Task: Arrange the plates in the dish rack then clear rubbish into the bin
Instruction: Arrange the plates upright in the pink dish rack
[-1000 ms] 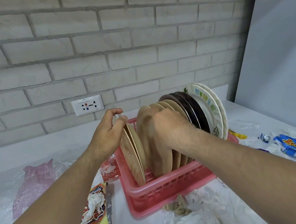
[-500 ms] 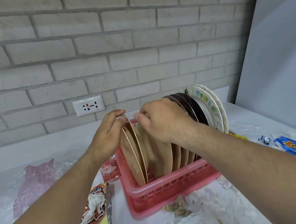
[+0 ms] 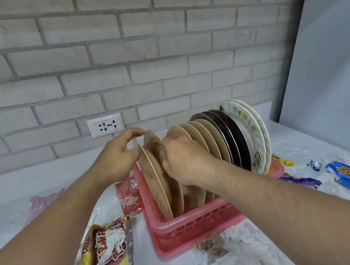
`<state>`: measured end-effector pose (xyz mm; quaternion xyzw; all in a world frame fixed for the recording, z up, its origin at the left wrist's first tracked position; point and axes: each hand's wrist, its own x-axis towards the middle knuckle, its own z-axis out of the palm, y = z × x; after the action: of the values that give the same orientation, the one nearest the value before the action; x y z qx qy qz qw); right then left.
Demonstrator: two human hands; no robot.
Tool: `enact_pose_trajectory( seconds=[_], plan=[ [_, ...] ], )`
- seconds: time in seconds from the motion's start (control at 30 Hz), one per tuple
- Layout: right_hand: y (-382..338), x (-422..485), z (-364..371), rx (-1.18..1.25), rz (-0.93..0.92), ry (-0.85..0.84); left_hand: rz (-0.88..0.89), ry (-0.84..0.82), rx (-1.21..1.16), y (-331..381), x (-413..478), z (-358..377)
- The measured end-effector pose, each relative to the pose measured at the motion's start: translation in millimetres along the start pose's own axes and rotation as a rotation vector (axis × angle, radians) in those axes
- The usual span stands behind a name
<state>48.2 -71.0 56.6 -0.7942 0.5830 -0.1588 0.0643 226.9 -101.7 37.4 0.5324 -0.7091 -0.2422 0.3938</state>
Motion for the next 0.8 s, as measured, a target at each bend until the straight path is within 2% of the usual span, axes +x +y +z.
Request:
enact_pose_trajectory(
  seconds=[0.1, 0.27, 0.4, 0.57, 0.7, 0.8],
  plan=[
    [-2, 0, -14, -0.061, -0.056, 0.069, 0.169, 0.030, 0.331, -1, -3, 5],
    [-3, 0, -48, -0.050, -0.015, 0.110, 0.199, 0.092, 0.456, -5, -2, 3],
    [-4, -2, -51, -0.074, 0.031, 0.108, 0.260, 0.180, 0.460, 2, 10, -22],
    [-1, -9, -31, -0.172, -0.015, 0.092, 0.303, 0.241, 0.469, 16, 19, -46],
    [-7, -15, -19, -0.011, 0.078, 0.004, 0.296, 0.261, 0.462, 15, 18, -50],
    [-10, -18, -17, -0.015, 0.123, -0.082, 0.289, 0.255, 0.455, 14, 15, -48]
  ],
)
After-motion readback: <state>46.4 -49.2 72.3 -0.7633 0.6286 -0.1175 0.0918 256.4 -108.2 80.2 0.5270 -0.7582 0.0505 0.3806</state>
